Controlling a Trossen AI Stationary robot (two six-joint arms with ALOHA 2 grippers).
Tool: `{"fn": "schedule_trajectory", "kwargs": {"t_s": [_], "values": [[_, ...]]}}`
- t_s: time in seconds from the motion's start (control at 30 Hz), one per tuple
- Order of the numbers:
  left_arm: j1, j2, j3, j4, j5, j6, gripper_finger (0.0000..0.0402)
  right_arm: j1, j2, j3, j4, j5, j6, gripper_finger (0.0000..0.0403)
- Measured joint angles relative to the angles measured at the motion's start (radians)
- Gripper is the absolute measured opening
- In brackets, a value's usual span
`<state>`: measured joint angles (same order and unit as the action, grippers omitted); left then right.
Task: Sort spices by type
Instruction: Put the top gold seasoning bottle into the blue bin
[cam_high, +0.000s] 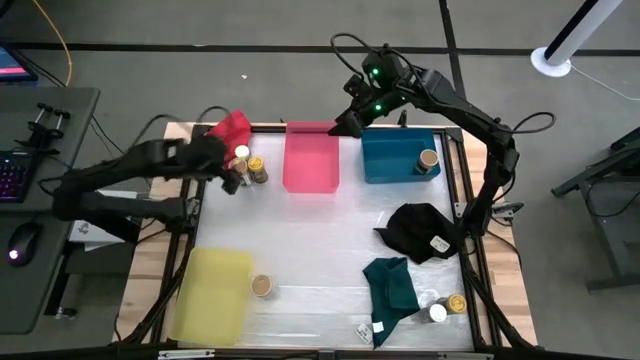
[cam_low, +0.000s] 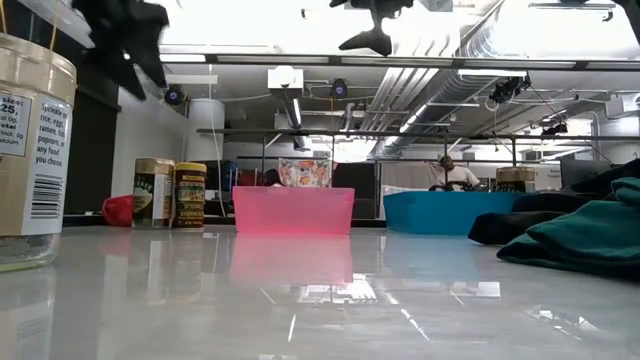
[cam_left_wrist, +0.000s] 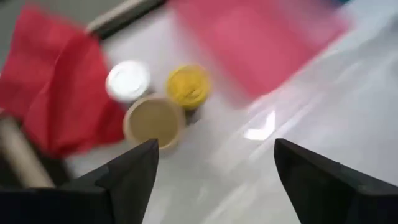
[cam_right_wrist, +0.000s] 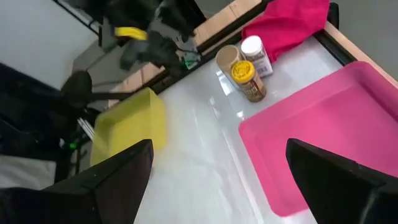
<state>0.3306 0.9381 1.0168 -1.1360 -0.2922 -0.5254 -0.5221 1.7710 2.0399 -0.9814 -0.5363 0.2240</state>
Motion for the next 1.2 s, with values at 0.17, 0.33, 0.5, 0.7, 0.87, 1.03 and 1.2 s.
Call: {"fn": "schedule_trajectory", "kwargs": {"t_s": [0.17,0.33,0.5,0.7,0.87,1.03,1.2], "values": [[0.119,0.194,0.052,-0.054,0.004,0.022,0.0314,-0.001,0.0,0.0,-0.058,-0.001,-0.054,0.0362],[0.212,0.315,0.088,-0.08,0.075,0.055,0.0315,-0.002,0.0,0.0,-0.111,-0.004,-0.103,0.0362],[0.276,0.382,0.087,-0.082,0.127,0.091,0.0315,-0.001,0.0,0.0,-0.15,-0.004,-0.149,0.0362],[0.346,0.418,0.087,-0.063,0.134,0.112,0.0315,-0.001,0.0,0.0,-0.155,-0.003,-0.175,0.0362],[0.391,0.442,0.087,-0.035,0.217,0.143,0.0315,-0.001,0.0,0.0,-0.155,-0.003,-0.18,0.0362],[0.398,0.444,0.087,-0.019,0.24,0.154,0.0315,-0.001,0.0,0.0,-0.154,-0.003,-0.178,0.0362],[0.398,0.443,0.059,-0.023,0.239,0.164,0.0315,-0.001,0.0,0.0,-0.154,-0.003,-0.177,0.0362]]}}
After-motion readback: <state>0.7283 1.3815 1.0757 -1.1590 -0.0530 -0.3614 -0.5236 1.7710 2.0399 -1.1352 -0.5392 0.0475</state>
